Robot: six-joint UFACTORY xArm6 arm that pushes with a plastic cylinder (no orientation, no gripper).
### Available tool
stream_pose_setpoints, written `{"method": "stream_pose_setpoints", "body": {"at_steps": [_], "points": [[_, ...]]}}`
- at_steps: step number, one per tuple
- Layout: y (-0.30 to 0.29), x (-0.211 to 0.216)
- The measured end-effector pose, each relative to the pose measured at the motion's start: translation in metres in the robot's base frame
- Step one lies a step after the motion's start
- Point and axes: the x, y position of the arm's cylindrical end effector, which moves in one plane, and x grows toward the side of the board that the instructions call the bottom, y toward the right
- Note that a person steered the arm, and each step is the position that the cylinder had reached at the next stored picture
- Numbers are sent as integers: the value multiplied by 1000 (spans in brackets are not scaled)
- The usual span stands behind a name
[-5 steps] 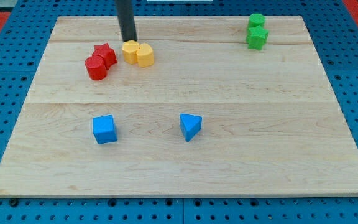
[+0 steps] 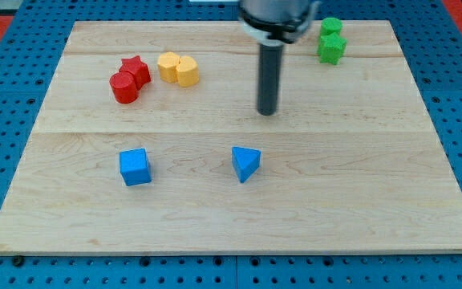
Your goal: Keep the blue triangle to the right of the blue cube
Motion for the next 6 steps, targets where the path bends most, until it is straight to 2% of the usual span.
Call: {"method": "stream_pose_setpoints", "body": {"at_steps": [1, 2, 3, 4, 5, 6], "points": [[15, 62], [-7, 127], [-37, 107], [-49, 56], [-36, 63], [-25, 103]]}}
